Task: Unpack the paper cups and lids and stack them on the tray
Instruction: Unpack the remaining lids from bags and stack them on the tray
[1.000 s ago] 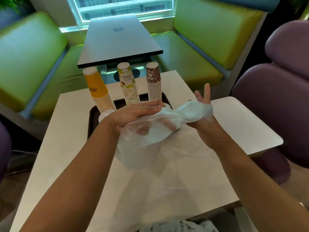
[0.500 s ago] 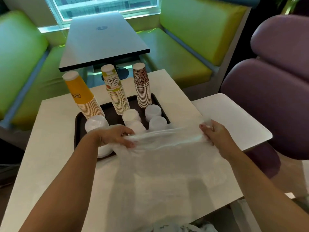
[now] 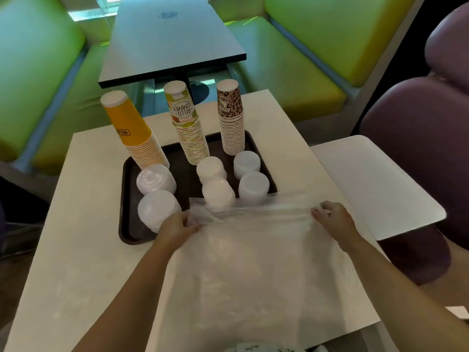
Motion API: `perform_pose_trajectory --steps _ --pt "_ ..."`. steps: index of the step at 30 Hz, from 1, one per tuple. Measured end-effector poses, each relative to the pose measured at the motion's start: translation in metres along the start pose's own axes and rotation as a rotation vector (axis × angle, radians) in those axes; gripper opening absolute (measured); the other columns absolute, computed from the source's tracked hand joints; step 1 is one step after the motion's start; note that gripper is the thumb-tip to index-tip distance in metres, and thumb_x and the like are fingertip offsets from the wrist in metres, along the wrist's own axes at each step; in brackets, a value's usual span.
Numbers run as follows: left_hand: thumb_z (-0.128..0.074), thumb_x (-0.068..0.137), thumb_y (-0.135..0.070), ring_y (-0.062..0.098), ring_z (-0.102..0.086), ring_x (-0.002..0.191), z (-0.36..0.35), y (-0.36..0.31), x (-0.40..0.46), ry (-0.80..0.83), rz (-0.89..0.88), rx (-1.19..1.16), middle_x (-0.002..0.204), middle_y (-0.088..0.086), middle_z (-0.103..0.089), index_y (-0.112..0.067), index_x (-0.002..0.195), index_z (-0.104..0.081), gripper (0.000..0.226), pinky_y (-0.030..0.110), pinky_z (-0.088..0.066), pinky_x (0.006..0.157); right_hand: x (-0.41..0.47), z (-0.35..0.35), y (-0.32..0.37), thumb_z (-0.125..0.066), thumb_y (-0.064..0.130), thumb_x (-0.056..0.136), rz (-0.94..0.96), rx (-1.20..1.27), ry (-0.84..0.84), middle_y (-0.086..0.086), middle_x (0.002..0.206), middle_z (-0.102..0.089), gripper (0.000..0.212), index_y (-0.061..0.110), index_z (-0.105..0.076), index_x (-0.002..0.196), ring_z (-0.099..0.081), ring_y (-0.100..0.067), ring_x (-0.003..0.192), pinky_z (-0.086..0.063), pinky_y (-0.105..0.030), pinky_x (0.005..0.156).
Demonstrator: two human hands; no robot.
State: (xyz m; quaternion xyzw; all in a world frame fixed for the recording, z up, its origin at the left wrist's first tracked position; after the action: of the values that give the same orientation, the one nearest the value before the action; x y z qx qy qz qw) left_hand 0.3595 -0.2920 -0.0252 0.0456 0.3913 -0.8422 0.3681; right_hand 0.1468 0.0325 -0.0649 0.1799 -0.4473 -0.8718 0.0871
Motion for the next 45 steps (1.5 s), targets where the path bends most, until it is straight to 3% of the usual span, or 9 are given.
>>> perform_pose_trajectory --steps 6,12,23,29,33,36,39,42,45 --pt "-0.069 0.084 -0.017 0.02 -0.05 0.086 -0.001 -0.004 -0.005 -0.186 -0.043 0.1 0.089 0.004 -0.052 -0.002 0.096 -0.059 0.022 0.025 -0.034 0.067 0.014 -0.01 -0.005 -0.077 0.026 0.077 -0.017 -0.157 -0.021 -0.004 0.135 -0.048 0.038 0.006 -0.068 0.109 -0.047 -0.026 0.123 -0.035 -0.038 0.105" --pt "-0.073 0.082 -0.016 0.031 -0.051 0.111 -0.027 -0.001 -0.019 -0.237 0.02 0.021 0.14 0.018 -0.032 -0.003 0.13 -0.036 0.062 0.032 -0.045 0.083 0.019 -0.022 -0.007 -0.075 0.029 0.078 -0.044 0.028 0.037 -0.005 0.103 -0.069 0.035 0.007 -0.064 0.103 -0.063 -0.025 0.103 -0.044 -0.031 0.083" --pt "-0.077 0.074 -0.001 0.022 -0.055 0.107 0.003 -0.012 -0.025 -0.298 -0.004 -0.522 0.117 0.004 -0.051 -0.021 0.131 -0.041 0.069 0.028 -0.05 0.082 0.015 0.021 0.013 -0.071 0.016 0.084 0.081 0.273 -0.172 0.0 0.103 -0.064 0.023 0.016 -0.059 0.102 -0.059 -0.019 0.104 -0.046 -0.037 0.094" --pt "-0.086 0.064 -0.032 0.017 -0.05 0.114 0.007 -0.052 -0.034 -0.03 -0.182 0.016 0.143 0.001 -0.034 -0.025 0.148 -0.016 0.109 0.029 -0.045 0.093 -0.011 0.043 0.104 -0.066 0.019 0.087 0.329 0.255 0.0 0.007 0.09 -0.062 0.014 0.014 -0.06 0.099 -0.057 -0.005 0.086 -0.043 -0.007 0.072" --pt "-0.081 0.055 -0.057 0.021 0.0 0.146 0.018 -0.114 -0.053 -0.091 -0.45 0.208 0.159 -0.001 -0.004 -0.025 0.151 -0.002 0.128 0.045 -0.01 0.119 -0.055 0.037 0.186 -0.067 0.018 0.087 0.561 0.024 0.252 0.009 0.087 -0.063 0.008 0.019 -0.062 0.093 -0.055 0.005 0.076 -0.04 -0.004 0.069" --pt "-0.075 0.055 -0.064 0.013 0.01 0.146 0.016 -0.162 -0.067 -0.068 -0.624 0.271 0.16 -0.006 0.001 -0.025 0.151 -0.001 0.127 0.043 0.01 0.116 -0.087 0.027 0.225 -0.067 0.014 0.086 0.679 -0.05 0.363 0.01 0.087 -0.063 0.012 0.022 -0.061 0.091 -0.055 0.002 0.076 -0.04 -0.007 0.07" --pt "-0.078 0.063 -0.053 0.012 -0.013 0.145 0.007 -0.185 -0.073 0.084 -0.677 0.274 0.154 -0.007 -0.028 -0.03 0.15 -0.007 0.114 0.049 0.013 0.116 -0.109 0.015 0.242 -0.07 0.012 0.083 0.744 -0.091 0.441 0.016 0.086 -0.062 0.02 0.028 -0.061 0.09 -0.056 0.0 0.077 -0.041 -0.008 0.069" --pt "-0.079 0.072 -0.038 0.008 -0.042 0.126 0.004 -0.19 -0.076 0.187 -0.661 0.231 0.13 -0.007 -0.054 -0.028 0.141 -0.037 0.081 0.038 -0.017 0.117 -0.12 0.013 0.248 -0.071 0.009 0.082 0.782 -0.058 0.44 0.025 0.081 -0.062 0.025 0.03 -0.06 0.09 -0.055 0.002 0.075 -0.04 -0.007 0.067" --pt "-0.074 0.079 -0.026 0.021 -0.064 0.093 0.002 -0.187 -0.076 0.258 -0.611 0.112 0.095 0.002 -0.068 -0.011 0.106 -0.066 0.032 0.034 -0.05 0.089 -0.113 0.026 0.245 -0.068 0.008 0.085 0.761 0.044 0.339 0.028 0.081 -0.062 0.026 0.032 -0.061 0.09 -0.055 0.005 0.074 -0.039 -0.007 0.068"
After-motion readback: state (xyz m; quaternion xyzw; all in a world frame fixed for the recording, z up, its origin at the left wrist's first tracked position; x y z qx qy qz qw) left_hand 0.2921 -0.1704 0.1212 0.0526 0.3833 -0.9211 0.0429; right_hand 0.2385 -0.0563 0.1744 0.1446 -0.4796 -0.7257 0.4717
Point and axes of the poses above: each hand's wrist, its own x-axis towards the middle knuckle, its own z-axis out of the back of the hand, y = z × x, the point moved 9 cm from there along x, towards the middle knuckle
